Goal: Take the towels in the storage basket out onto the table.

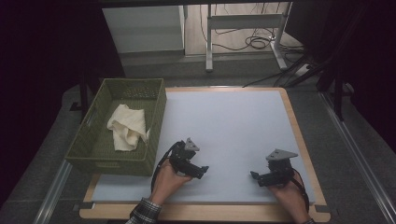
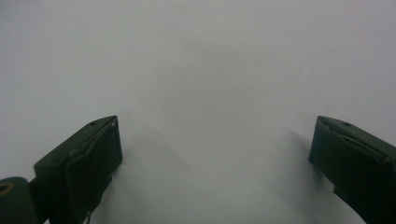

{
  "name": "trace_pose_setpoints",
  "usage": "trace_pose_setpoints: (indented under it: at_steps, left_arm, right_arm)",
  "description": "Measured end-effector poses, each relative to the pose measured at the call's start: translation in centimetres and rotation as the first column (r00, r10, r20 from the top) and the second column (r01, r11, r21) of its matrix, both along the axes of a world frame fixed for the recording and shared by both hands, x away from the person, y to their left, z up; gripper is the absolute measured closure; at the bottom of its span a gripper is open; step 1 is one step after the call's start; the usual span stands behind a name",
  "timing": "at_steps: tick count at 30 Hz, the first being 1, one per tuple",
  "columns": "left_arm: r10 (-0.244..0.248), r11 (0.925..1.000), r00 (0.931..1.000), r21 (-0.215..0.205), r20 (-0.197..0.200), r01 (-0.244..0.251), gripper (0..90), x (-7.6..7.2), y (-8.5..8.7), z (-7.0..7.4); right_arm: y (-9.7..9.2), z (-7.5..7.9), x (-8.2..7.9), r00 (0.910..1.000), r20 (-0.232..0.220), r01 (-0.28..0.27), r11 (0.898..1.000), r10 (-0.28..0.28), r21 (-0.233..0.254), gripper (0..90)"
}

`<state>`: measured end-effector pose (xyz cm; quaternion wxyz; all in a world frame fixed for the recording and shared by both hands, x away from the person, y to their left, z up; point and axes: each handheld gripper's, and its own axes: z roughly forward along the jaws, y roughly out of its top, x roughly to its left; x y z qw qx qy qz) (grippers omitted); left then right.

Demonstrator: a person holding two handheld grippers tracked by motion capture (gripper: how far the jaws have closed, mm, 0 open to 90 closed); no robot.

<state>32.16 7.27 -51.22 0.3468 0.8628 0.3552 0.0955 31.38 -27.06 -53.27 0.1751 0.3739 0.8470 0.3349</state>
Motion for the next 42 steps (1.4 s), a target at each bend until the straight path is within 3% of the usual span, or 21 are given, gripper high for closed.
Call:
trace_pose_setpoints:
  at_steps: [5, 11, 22, 31, 36, 42]
  left_arm:
    - [-0.004, 0.9999, 0.9999, -0.017, 0.011, 0.004, 3.4, 0.3, 0.1, 1.3]
    - [-0.009, 1.0000, 0.9993, -0.004, 0.035, 0.009, 2.9, 1.2, 0.1, 3.3]
    - [-0.026, 0.9996, 0.9989, 0.008, 0.038, 0.025, 2.5, 2.5, 0.2, 5.7]
    - [-0.008, 0.9998, 0.9991, -0.020, 0.042, 0.009, 2.1, 4.3, 1.9, 8.8]
    - [0.013, 0.9998, 0.9984, 0.013, 0.055, -0.014, 2.0, 5.2, 3.0, 10.0]
    - [0.053, 0.9983, 0.9967, 0.022, 0.062, -0.054, 1.9, 6.3, 4.9, 11.3]
  right_arm:
    - [0.0, 0.0, 0.0, 1.0000, 0.000, 0.000, 1.000, 0.000, 0.000, 2.5]
    - [0.0, 0.0, 0.0, 1.0000, 0.000, 0.000, 1.000, 0.000, 0.000, 2.4]
    - [0.0, 0.0, 0.0, 1.0000, 0.000, 0.000, 1.000, 0.000, 0.000, 2.5]
    - [0.0, 0.0, 0.0, 1.0000, 0.002, -0.002, 1.000, 0.002, 0.000, 2.5]
    - [0.0, 0.0, 0.0, 1.0000, 0.003, -0.001, 1.000, 0.001, 0.002, 2.4]
    - [0.0, 0.0, 0.0, 1.0000, 0.003, -0.001, 1.000, 0.001, 0.002, 2.4]
